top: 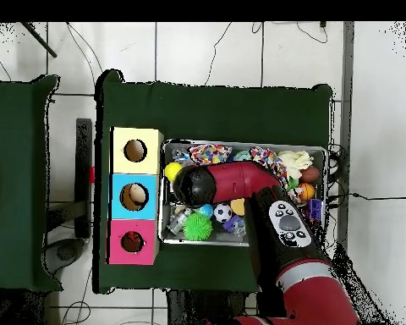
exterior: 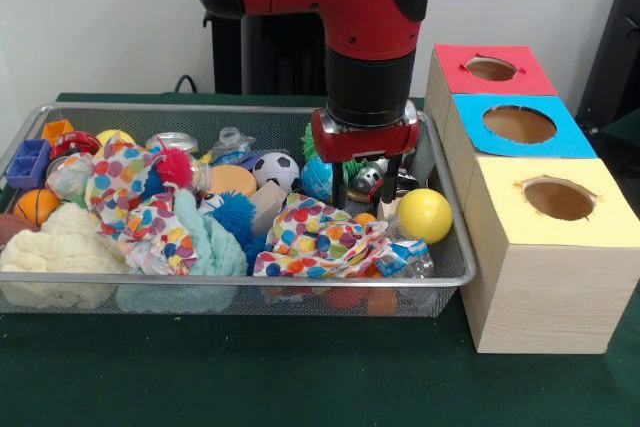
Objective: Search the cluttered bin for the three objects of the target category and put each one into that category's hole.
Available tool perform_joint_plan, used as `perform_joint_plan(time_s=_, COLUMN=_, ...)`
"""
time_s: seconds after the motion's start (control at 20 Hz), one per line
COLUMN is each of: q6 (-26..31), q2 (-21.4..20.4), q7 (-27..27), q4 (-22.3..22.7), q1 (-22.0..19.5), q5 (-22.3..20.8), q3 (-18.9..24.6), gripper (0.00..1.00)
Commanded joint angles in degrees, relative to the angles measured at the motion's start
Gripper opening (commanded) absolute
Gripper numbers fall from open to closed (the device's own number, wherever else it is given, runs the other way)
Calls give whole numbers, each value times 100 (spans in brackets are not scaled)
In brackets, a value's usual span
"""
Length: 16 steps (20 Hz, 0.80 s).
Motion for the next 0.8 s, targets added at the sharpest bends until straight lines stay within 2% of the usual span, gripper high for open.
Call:
perform_joint_plan(time_s=0.05, q6=-250, q2=58, q7=433, q4=-324, q1=-12, q5=226, q3=301, gripper=100)
perform_joint_plan(time_s=0.25, q6=-461, q2=278, q7=414, q4=-421, q1=-30, q5=175, q3=327, gripper=100)
perform_joint_plan(time_s=0.55, q6=-795, q2=747, q7=336, q4=-670, q1=-57, q5=-101, q3=130, gripper=100)
perform_joint_plan(time_s=0.7, q6=-805, q2=880, q7=563, q4=-889, q1=141, q5=-318, q3=-337, gripper=100)
perform_joint_plan(time_s=0.8, q6=-822, q2=918, q7=574, q4=-861, q1=95, q5=-309, q3=-432, gripper=100)
